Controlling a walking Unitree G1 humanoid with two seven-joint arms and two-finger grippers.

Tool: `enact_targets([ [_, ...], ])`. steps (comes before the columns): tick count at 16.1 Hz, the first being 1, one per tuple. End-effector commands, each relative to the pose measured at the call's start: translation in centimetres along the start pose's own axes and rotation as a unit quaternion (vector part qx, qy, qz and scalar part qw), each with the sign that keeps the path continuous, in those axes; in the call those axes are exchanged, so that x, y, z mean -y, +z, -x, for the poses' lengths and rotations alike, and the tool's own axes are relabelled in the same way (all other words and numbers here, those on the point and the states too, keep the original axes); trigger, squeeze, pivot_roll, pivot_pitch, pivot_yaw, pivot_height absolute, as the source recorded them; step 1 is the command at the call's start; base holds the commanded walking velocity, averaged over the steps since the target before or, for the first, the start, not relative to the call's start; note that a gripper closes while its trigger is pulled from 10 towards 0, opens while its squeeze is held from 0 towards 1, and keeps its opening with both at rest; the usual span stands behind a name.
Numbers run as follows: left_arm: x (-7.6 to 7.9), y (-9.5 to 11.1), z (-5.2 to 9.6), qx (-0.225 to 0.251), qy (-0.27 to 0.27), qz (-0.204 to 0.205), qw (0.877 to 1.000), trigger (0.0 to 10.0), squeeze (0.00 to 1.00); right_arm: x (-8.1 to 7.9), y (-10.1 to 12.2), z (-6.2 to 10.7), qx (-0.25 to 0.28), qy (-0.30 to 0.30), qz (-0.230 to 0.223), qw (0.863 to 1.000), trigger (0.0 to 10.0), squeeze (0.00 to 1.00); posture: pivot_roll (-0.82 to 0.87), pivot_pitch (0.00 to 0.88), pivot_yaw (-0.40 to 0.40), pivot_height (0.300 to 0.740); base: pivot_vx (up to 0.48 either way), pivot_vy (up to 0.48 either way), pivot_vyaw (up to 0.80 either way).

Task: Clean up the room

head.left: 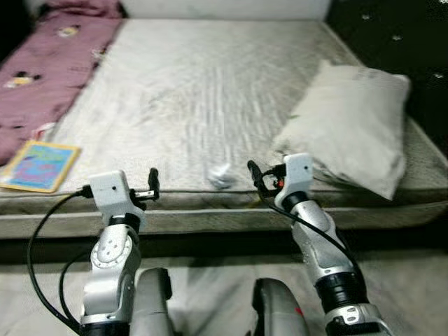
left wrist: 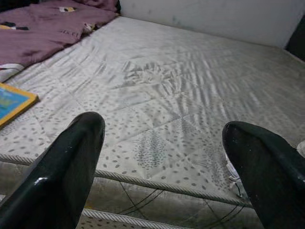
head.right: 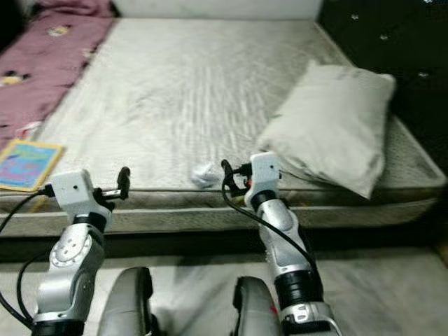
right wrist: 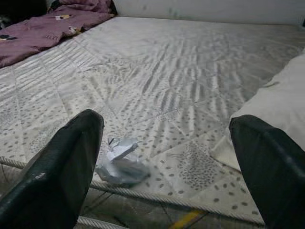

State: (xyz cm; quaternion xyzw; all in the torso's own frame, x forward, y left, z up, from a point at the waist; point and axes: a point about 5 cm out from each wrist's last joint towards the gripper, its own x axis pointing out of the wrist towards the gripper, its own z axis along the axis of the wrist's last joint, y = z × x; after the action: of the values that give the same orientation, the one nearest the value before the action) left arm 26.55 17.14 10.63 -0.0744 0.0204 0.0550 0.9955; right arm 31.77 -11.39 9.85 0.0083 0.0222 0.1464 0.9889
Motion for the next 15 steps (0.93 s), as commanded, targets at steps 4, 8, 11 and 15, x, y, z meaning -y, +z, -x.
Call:
enact_targets([
  [4, -0.21, 0.08, -0.06, -0.002, 0.003, -0.002, 1.0, 10.0, 0.0, -0.61, 0.23, -0.19, 0.005, 0.015, -0.001, 1.0, 10.0, 0.0, -0.05, 0.046, -0.029, 0.603, 0.0, 0.0, 0.0],
  [8, -0.13, 0.04, -0.03, -0.002, 0.001, -0.002, 1.0, 10.0, 0.0, -0.71, 0.22, -0.1, 0.008, 0.021, -0.009, 1.0, 10.0, 0.0, -0.05, 0.041, -0.03, 0.563, 0.0, 0.0, 0.0],
  [11, -0.08, 0.05, -0.01, -0.001, 0.001, -0.003, 1.0, 10.0, 0.0, -0.76, 0.13, -0.12, 0.004, 0.025, -0.007, 1.0, 10.0, 0.0, -0.05, 0.038, -0.031, 0.538, 0.0, 0.0, 0.0],
  [15, -0.12, 0.02, 0.09, 0.0, 0.001, 0.007, 1.0, 10.0, 0.0, -0.82, 0.0, -0.08, 0.0, 0.028, -0.006, 1.0, 10.0, 0.0, -0.05, 0.034, -0.031, 0.538, 0.0, 0.0, 0.0],
])
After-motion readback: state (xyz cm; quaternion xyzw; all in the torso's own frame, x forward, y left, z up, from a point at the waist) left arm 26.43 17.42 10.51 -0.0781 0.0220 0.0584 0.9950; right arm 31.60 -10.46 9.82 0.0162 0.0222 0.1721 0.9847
